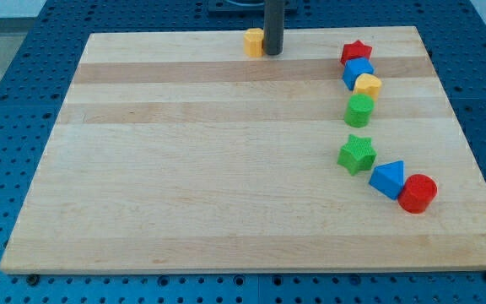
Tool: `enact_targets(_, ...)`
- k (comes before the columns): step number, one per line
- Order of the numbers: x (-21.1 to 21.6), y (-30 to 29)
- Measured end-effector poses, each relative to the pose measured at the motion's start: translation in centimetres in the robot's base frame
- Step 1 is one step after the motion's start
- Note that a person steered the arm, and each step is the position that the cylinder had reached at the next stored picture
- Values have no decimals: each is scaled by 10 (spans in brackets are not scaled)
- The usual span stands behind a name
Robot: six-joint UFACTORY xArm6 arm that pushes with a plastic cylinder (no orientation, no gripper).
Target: Push the heart to the bottom of the hexagon
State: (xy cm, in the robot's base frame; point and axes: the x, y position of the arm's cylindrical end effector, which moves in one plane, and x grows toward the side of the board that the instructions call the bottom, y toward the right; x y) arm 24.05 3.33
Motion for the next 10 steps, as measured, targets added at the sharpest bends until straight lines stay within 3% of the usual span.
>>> enact_targets(1,-2,8)
enact_targets(3,-31,161)
enact_targets(4,-15,227)
enact_targets(5,35,246)
enact_targets(8,106,211)
enact_targets(10,108,168)
